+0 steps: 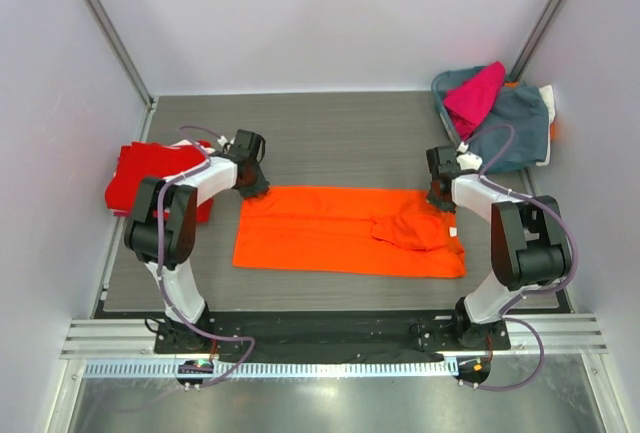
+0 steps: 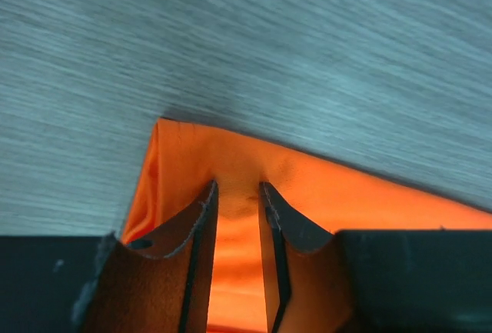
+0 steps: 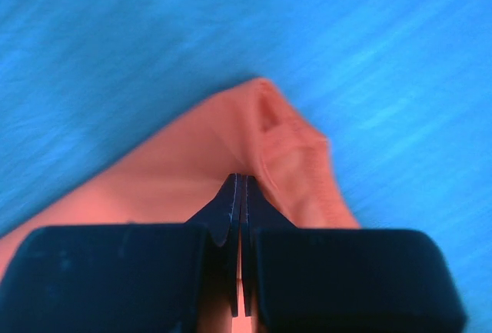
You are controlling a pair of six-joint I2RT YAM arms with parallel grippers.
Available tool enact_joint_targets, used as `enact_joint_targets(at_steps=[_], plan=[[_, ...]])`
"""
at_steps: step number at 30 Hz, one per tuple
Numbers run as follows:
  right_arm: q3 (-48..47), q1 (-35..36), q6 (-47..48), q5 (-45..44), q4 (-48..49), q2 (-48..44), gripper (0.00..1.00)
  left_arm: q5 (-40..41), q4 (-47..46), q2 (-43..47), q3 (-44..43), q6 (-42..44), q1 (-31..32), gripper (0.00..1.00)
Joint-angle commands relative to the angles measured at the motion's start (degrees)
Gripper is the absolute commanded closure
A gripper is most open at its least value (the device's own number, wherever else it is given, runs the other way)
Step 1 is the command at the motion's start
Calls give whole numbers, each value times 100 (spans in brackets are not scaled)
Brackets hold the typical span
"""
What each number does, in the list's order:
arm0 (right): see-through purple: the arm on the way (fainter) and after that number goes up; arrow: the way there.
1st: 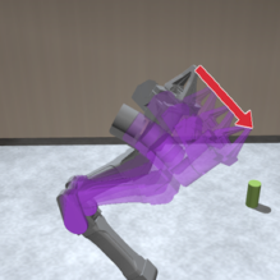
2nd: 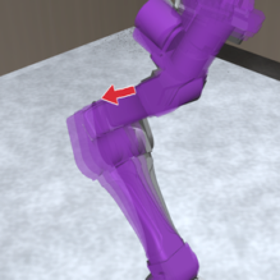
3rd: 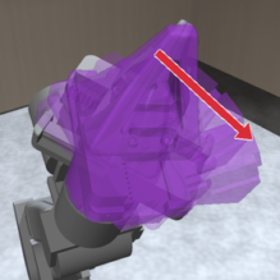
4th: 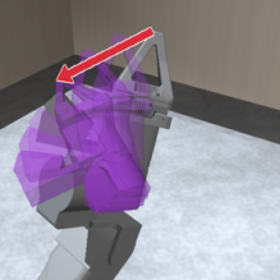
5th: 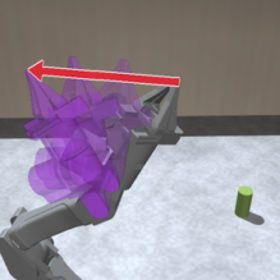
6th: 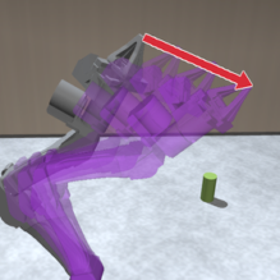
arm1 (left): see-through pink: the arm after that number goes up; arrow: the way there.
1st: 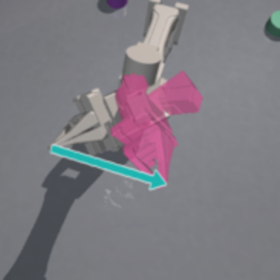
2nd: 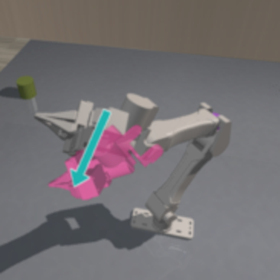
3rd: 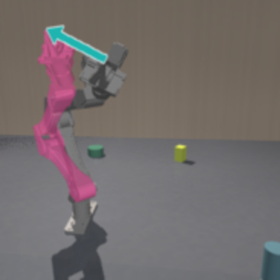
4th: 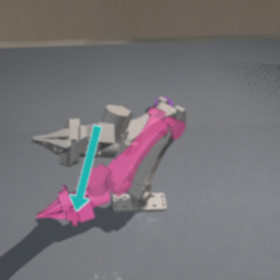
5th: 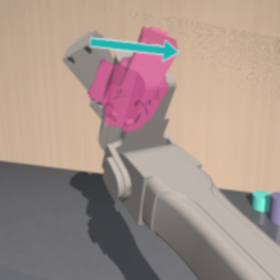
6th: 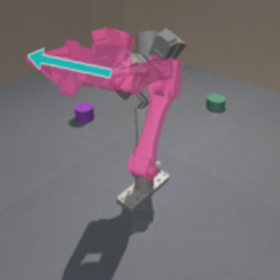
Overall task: Fold and stack the t-shirts
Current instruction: Fold the tshirt
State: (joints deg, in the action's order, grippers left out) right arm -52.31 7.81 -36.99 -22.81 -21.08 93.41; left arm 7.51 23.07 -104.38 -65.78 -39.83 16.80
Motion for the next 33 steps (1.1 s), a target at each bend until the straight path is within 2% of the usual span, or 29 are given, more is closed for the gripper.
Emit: enact_joint_targets(at_steps=[1, 5, 10, 15, 19, 23, 29, 30, 33], plan=[[256, -43, -413, -952, -37, -382, 99, 93, 92, -205, -286, 108, -36, 71], [581, -61, -493, -1243, -36, -779, 99, 23, 66, -355, -286, 99, -176, 71], [731, -61, -467, -1156, -71, -1052, 99, 23, 57, -303, -234, 116, -221, 72], [863, -69, -107, -621, -72, -1648, 99, -74, 57, 92, -137, 143, -212, 71], [1126, -52, 52, 247, -98, -2140, 99, -162, 171, 427, -189, 239, -212, 71], [1381, 228, 8, 707, -142, -2607, 99, -223, 303, 646, -295, 318, -212, 73], [1601, 932, -264, 699, -344, -2898, 99, -180, 409, 989, -304, 371, -203, 86], [1628, 1072, -299, 734, -353, -2907, 99, -162, 435, 990, -304, 389, -212, 92], [1768, 1170, -431, 822, -362, -2881, 99, -83, 496, 902, -365, 441, -203, 100]])
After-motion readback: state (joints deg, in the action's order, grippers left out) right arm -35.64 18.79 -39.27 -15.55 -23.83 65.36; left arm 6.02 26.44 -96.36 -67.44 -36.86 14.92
